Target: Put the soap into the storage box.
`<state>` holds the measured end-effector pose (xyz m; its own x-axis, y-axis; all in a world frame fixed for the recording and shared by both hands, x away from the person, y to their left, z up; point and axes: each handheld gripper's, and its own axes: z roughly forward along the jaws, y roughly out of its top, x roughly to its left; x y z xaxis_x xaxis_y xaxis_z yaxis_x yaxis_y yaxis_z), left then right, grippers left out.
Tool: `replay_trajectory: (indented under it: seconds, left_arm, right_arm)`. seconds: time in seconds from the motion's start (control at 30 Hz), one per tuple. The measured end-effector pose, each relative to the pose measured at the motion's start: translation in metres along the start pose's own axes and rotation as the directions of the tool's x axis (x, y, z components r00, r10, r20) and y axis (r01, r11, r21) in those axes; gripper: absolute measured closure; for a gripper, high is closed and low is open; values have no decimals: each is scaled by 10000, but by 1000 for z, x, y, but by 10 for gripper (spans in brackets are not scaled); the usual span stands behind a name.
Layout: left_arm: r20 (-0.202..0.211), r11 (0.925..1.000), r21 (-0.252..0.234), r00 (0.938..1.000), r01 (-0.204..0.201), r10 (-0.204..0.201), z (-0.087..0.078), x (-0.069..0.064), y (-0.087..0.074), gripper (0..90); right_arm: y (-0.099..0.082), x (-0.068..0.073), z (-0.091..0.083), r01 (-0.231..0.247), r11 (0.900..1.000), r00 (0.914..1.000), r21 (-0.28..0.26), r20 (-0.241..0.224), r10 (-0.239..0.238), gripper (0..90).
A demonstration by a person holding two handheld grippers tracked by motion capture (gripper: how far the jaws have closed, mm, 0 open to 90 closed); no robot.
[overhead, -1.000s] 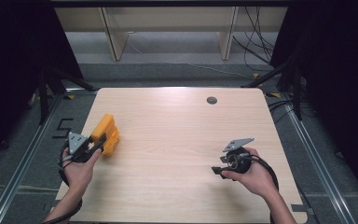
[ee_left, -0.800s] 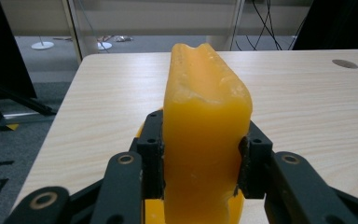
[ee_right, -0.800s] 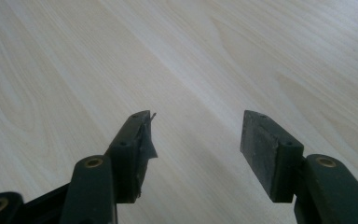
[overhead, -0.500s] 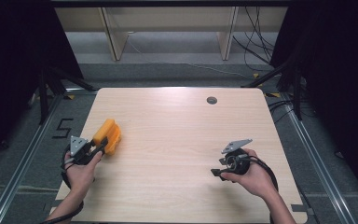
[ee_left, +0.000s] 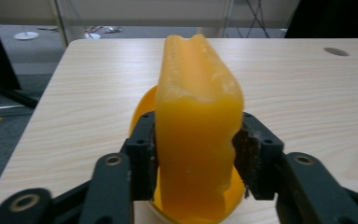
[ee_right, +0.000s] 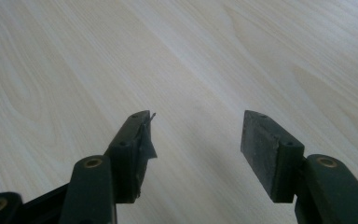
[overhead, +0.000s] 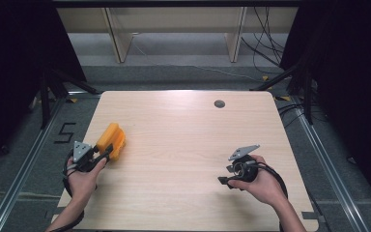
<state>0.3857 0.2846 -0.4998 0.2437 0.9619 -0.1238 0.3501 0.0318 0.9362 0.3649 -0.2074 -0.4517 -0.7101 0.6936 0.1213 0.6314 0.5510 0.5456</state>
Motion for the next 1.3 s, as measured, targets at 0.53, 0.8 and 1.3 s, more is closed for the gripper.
replay_trajectory:
  seconds: [0.53,0.8,1.3]
  left_arm:
    - [143,9968,278,9971,-754,750,-32,1,4,291]
    - [346,9933,565,9945,-1004,985,-51,7,-3,280]
    - [757,9862,1203,9916,-1136,1050,-81,13,-26,268]
  right_arm:
    - [-2,-2,-1,134,9998,9999,-117,-77,-135,420]
    - [-3,-3,-1,293,9994,9995,-176,-73,-295,414]
    - [-14,-5,-2,564,9963,9983,-641,188,-553,418]
